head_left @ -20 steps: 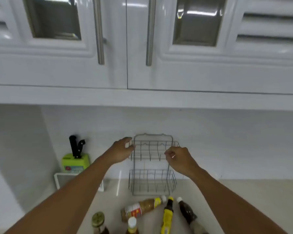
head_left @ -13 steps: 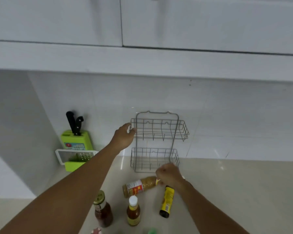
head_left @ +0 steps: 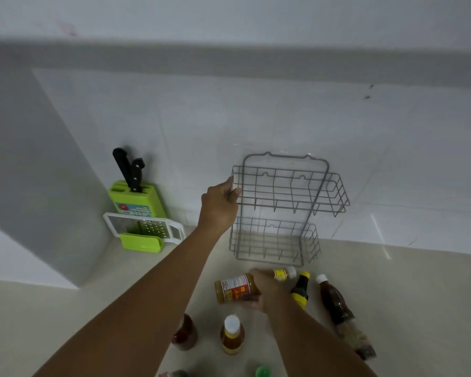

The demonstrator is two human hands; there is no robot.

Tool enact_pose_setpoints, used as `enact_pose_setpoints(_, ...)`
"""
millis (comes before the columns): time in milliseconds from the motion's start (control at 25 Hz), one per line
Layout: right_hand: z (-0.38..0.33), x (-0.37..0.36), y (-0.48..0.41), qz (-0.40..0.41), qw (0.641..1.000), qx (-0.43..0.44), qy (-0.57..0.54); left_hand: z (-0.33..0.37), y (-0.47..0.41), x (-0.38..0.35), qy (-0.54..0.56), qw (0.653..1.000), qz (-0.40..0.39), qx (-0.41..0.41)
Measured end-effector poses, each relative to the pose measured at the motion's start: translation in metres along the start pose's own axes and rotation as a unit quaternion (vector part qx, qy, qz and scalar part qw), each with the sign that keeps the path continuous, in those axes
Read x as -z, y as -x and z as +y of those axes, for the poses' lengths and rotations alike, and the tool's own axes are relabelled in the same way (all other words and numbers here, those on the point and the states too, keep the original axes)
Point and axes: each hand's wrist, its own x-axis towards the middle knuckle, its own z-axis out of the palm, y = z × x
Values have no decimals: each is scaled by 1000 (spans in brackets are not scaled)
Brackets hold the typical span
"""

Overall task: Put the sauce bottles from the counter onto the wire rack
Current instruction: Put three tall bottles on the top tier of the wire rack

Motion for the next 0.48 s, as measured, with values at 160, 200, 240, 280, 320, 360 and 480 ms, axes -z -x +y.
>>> enact_pose_setpoints(160, 14, 6, -26, 18, 998, 59, -32, -8, -3, 0, 25, 1000, -4, 4)
enact_pose_setpoints(200, 21, 12, -38, 36, 994, 95, -37, -10, -2, 0, 36, 999, -8, 5)
enact_pose_setpoints(240, 26, 15, -35, 46, 988, 141, -34, -12, -1, 1, 46, 999, -13, 5)
enact_pose_setpoints(280, 27, 17, -17, 53, 980, 190, -29, -13, -1, 3, 56, 998, -20, 2)
enact_pose_setpoints(320, 23, 17, 17, 53, 970, 236, -15, -14, -1, 5, 66, 997, -27, 0)
enact_pose_setpoints(360, 16, 15, 50, 46, 959, 278, 3, -16, -2, 8, 76, 996, -35, 0)
enact_pose_setpoints(480, -17, 19, 127, 11, 900, 431, 59, -23, -7, 13, 96, 994, -52, 3)
